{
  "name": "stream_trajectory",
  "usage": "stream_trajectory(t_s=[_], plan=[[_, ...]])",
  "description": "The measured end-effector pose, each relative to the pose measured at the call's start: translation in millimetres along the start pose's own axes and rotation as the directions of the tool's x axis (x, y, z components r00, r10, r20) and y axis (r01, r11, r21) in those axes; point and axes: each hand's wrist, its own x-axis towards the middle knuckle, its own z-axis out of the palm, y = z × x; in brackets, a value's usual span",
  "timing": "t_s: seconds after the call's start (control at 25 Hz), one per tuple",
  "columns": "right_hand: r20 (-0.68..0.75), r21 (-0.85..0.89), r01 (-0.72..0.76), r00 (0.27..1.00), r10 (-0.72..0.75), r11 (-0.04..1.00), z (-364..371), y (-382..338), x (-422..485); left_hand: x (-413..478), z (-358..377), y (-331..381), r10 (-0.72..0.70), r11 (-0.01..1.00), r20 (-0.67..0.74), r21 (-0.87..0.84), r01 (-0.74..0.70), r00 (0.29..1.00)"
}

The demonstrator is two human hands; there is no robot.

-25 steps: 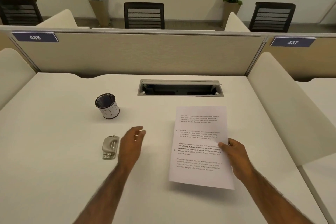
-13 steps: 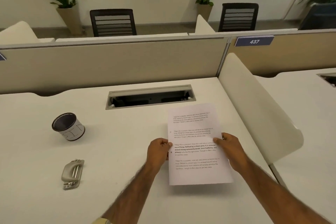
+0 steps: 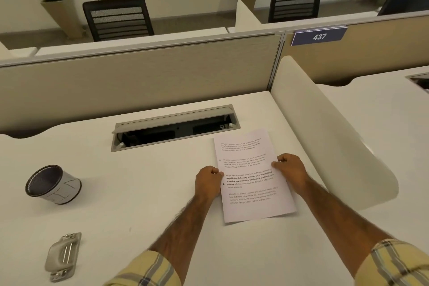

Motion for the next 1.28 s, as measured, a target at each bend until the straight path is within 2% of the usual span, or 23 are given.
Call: stream_trajectory(t_s=[0.16, 0.24, 0.36, 0.44, 0.56, 0.64, 0.72, 0.76, 0.84, 1.0, 1.2, 1.28], plan=[[-0.052, -0.116, 0.014, 0.998, -0.020, 0.993, -4, -3, 22, 8, 9, 2, 0.040, 0.995, -0.009, 0.090, -0.039, 0.999], [-0.074, -0.158, 0.010, 0.997, -0.022, 0.987, -4, -2, 27, 6, 11, 2, 0.101, 0.975, -0.038, 0.202, -0.091, 0.994], [-0.092, -0.175, 0.002, 0.996, -0.019, 0.985, -3, 3, 30, -4, 17, -5, 0.323, 0.834, -0.060, 0.490, -0.254, 0.944], [-0.118, -0.266, 0.017, 0.992, -0.050, 0.964, -3, 7, 26, -11, 24, -12, 0.433, 0.715, 0.058, 0.586, -0.382, 0.900], [-0.103, -0.516, 0.159, 0.964, -0.245, 0.842, 4, 18, 18, -15, 36, -28, 0.447, 0.567, 0.228, 0.676, -0.471, 0.865], [0.020, -0.659, 0.267, 0.941, -0.338, 0.704, 14, 30, 12, -15, 42, -40, 0.440, 0.485, 0.276, 0.728, -0.485, 0.855], [0.158, -0.764, 0.319, 0.935, -0.318, 0.560, 22, 39, 8, -13, 45, -48, 0.439, 0.431, 0.282, 0.767, -0.475, 0.853], [0.194, -0.793, 0.324, 0.937, -0.291, 0.516, 25, 42, 8, -12, 46, -50, 0.438, 0.417, 0.279, 0.779, -0.468, 0.855], [0.214, -0.810, 0.316, 0.944, -0.253, 0.495, 25, 43, 7, -10, 46, -52, 0.430, 0.405, 0.280, 0.790, -0.461, 0.858], [0.158, -0.775, 0.283, 0.952, -0.261, 0.564, 22, 33, -1, -13, 39, -48, 0.442, 0.397, 0.289, 0.786, -0.474, 0.849], [0.112, -0.804, 0.286, 0.934, -0.339, 0.522, 21, 48, -35, -43, 0, -62, 0.439, 0.408, 0.253, 0.799, -0.442, 0.862], [0.092, -0.772, 0.350, 0.888, -0.451, 0.531, 31, 53, -53, -57, -32, -79, 0.437, 0.417, 0.199, 0.819, -0.394, 0.877]])
